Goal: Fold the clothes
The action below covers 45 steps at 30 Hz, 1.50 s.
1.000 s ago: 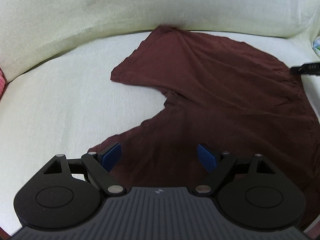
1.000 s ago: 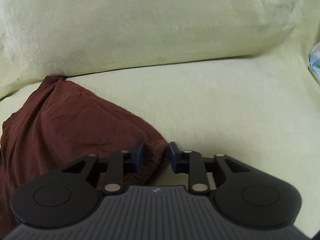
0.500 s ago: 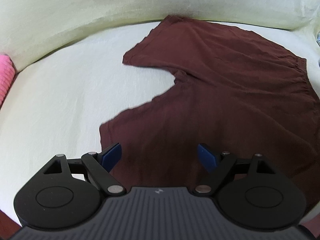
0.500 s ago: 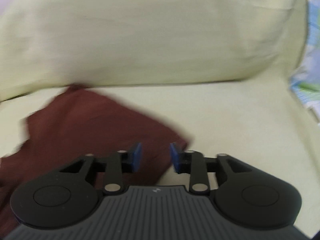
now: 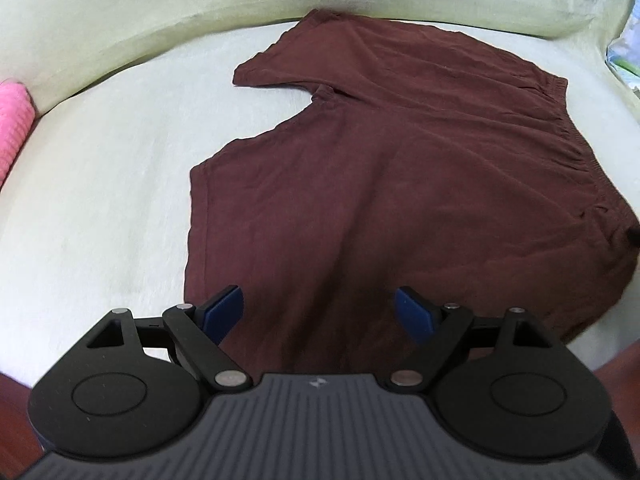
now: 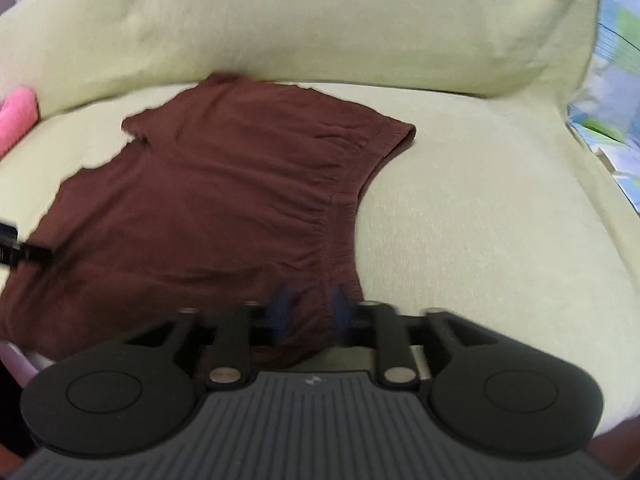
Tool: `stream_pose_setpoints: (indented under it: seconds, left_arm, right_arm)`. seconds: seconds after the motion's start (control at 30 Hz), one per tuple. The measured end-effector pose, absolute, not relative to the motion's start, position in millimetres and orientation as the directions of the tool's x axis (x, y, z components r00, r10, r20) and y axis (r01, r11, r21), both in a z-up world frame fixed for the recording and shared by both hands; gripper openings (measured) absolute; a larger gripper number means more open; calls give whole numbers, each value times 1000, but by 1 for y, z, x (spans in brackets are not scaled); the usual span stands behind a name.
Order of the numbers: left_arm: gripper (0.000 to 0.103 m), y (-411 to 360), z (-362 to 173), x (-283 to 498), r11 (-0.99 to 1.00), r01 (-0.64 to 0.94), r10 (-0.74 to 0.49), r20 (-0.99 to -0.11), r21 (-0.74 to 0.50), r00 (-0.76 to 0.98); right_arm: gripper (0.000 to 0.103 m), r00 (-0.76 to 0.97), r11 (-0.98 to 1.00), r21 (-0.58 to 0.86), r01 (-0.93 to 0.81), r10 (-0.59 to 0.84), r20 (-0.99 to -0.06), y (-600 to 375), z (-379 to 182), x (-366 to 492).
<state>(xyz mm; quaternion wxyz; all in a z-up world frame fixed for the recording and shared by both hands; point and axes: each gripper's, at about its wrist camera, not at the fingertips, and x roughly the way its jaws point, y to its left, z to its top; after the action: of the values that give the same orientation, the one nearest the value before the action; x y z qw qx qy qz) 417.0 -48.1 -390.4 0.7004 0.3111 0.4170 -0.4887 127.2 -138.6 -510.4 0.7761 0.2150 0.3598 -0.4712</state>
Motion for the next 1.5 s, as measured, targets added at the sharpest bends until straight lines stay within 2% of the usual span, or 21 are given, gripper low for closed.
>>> stream_pose_setpoints:
  seconds: [0.07, 0.17, 0.27, 0.33, 0.4, 0.83, 1.1, 1.37, 1.5]
  left_arm:
    - [84, -42, -382, 416, 337, 941, -437, -881, 26, 180]
    - [84, -31, -369, 412, 358, 933, -448, -873, 19, 190]
    - [84, -19, -358, 410, 376, 926, -463, -865, 7, 194]
    - [84, -10, -353, 409, 385, 923, -469, -862, -4, 192]
    - [84, 0, -347, 409, 391, 920, -472, -861, -12, 190]
    - [84, 31, -338, 416, 427, 904, -478, -853, -19, 208]
    - [85, 20, -339, 401, 397, 917, -494, -849, -26, 189]
    - [86, 5, -338, 375, 312, 950, -500, -848, 10, 173]
    - [86, 2, -329, 374, 315, 949, -524, -827, 35, 204]
  right_arm:
    - [36, 209, 425, -63, 903, -563, -800, -139, -517, 141]
    - [38, 203, 397, -46, 917, -561, -802, -124, -504, 153]
    - [50, 219, 405, -41, 913, -576, -788, -101, -483, 172]
    - [54, 233, 415, -36, 909, -580, -781, -91, -473, 183]
    - [65, 242, 425, -34, 905, -579, -778, -83, -464, 195]
    - [77, 208, 407, -51, 912, -567, -797, -58, -447, 226]
    - [95, 158, 338, -70, 938, -600, -785, -62, -439, 211]
    - [101, 136, 301, -73, 951, -619, -774, -59, -434, 189]
    - [101, 223, 318, 21, 948, -617, -754, -60, -432, 181]
